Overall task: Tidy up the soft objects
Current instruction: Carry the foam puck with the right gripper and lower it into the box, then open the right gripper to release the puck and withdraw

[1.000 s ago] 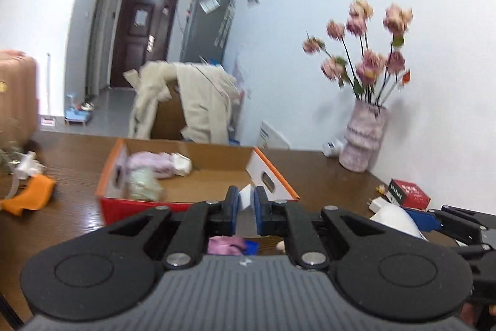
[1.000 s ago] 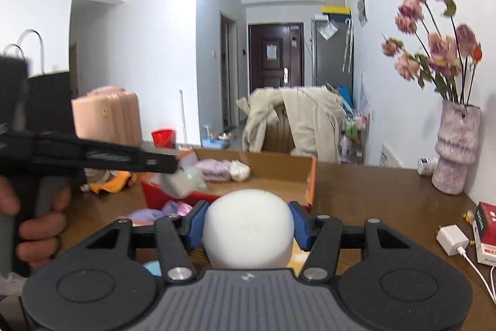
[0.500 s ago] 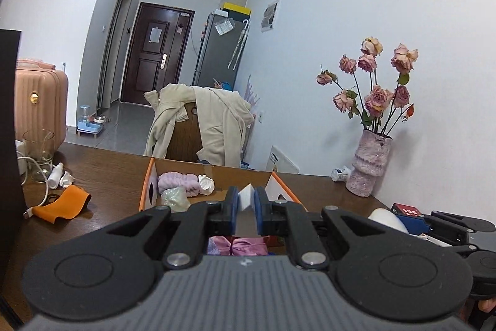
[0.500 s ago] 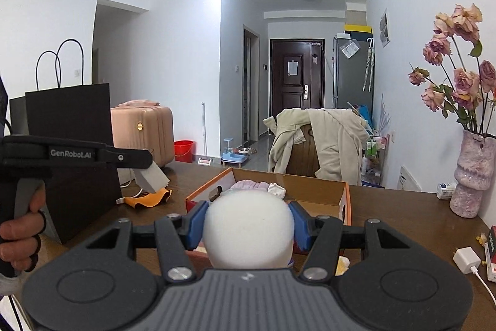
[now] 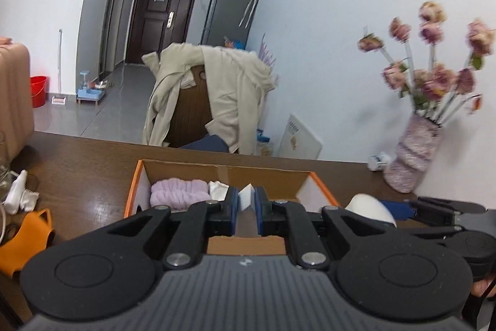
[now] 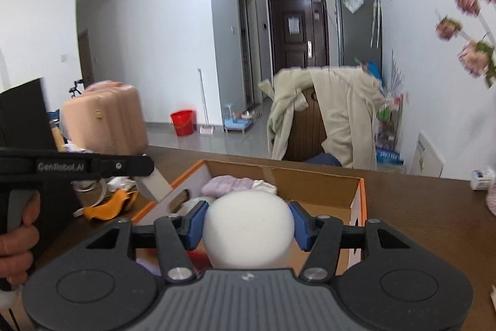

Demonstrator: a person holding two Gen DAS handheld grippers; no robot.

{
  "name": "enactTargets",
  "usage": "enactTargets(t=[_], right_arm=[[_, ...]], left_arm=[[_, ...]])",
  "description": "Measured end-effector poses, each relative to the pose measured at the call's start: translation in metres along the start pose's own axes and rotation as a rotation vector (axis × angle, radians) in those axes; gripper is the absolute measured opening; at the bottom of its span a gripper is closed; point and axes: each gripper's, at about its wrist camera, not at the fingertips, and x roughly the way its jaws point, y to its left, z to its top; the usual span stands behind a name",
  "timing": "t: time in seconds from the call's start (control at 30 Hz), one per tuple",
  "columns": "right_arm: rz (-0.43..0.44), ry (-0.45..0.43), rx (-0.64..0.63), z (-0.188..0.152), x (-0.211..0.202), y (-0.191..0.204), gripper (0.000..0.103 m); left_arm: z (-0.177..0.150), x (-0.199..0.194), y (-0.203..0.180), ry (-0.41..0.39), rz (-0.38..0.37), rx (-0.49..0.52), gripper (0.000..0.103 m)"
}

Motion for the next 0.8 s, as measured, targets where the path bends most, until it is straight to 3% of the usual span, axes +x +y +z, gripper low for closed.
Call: enactTargets(t=[0.17, 0.37, 0.5, 0.57, 0.6, 0.67, 0.8], right_arm=[[-0.017, 0.064, 0.03, 0.024, 0.071, -0.029, 0.056], [0.021, 0.201, 0.189, 0.038, 0.166, -0.061, 0.057], [-0.041, 0.29, 0.236, 0.031, 0.221, -0.068, 0.057], [-0.065, 0.315, 0.273, 0.025, 0.239, -0.071, 0.057], [-0.069, 0.33, 0.292, 0.022, 0.247, -0.073, 0.058], [-0.044, 0.374, 0.303, 0.017, 0.259, -0.074, 0.064], [-0.037, 0.381, 0.313, 0.013, 0.262, -0.072, 0.074]], left_arm=[[0.01, 0.068, 0.017, 0.096, 0.029, -0.014, 0.012], [-0.003, 0.138, 0.037, 0.265, 0.064, -0.022, 0.013], [-0.008, 0.168, 0.044, 0.33, 0.113, -0.002, 0.015], [-0.009, 0.176, 0.046, 0.353, 0.135, 0.01, 0.024], [-0.01, 0.178, 0.047, 0.357, 0.136, 0.011, 0.035], [-0.011, 0.176, 0.049, 0.346, 0.133, 0.008, 0.048], [-0.009, 0.171, 0.05, 0.332, 0.132, 0.008, 0.053]])
